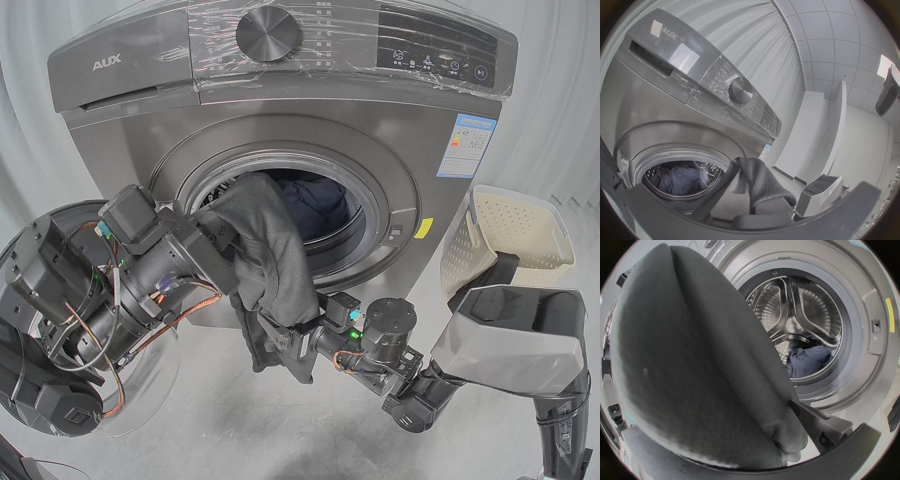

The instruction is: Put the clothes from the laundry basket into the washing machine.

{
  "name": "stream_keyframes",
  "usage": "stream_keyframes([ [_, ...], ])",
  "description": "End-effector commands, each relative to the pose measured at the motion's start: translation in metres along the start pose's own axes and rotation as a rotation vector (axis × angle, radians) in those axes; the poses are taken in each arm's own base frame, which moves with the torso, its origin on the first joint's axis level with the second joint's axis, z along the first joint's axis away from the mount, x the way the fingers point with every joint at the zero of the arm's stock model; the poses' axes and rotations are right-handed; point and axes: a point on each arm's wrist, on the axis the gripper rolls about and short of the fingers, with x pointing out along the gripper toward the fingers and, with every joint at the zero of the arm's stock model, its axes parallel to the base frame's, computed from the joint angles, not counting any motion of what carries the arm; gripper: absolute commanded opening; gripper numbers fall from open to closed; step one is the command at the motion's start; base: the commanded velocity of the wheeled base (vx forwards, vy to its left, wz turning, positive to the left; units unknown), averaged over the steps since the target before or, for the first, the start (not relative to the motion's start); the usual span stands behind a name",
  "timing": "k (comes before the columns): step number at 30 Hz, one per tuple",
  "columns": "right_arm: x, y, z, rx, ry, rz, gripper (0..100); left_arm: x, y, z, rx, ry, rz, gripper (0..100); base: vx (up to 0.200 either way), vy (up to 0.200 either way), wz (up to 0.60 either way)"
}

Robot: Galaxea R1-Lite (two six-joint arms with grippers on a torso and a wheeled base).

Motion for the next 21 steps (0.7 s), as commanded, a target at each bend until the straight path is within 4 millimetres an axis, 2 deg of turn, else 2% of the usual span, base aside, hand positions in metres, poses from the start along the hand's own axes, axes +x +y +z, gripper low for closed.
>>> stream_keyframes([
  [1, 0.012, -0.007, -0.01, -0.001, -0.006, -0.012, 100, -0.001, -0.005, 0.005, -0.002, -0.014, -0.016, 0, 0.0, 0.0, 0.0],
  [10, 0.025, -0.018, -0.005, -0.001, -0.066, -0.037, 100, -0.002, -0.002, 0.005, -0.004, -0.013, -0.007, 0, 0.0, 0.0, 0.0],
  [11, 0.025, -0.019, -0.003, -0.001, -0.071, -0.039, 0, -0.002, -0.002, 0.005, -0.003, -0.013, -0.005, 0, 0.0, 0.0, 0.0],
  [14, 0.024, -0.025, 0.004, 0.001, -0.088, -0.052, 0, -0.002, -0.001, 0.005, -0.004, -0.01, 0.0, 0, 0.0, 0.0, 0.0],
  [15, 0.021, -0.03, 0.014, 0.001, -0.107, -0.064, 0, -0.002, 0.006, 0.002, 0.001, 0.002, 0.027, 0, 0.0, 0.0, 0.0],
  [21, -0.002, -0.038, 0.041, 0.001, -0.113, -0.101, 0, -0.01, 0.043, -0.007, 0.029, 0.064, 0.16, 0, 0.0, 0.0, 0.0],
])
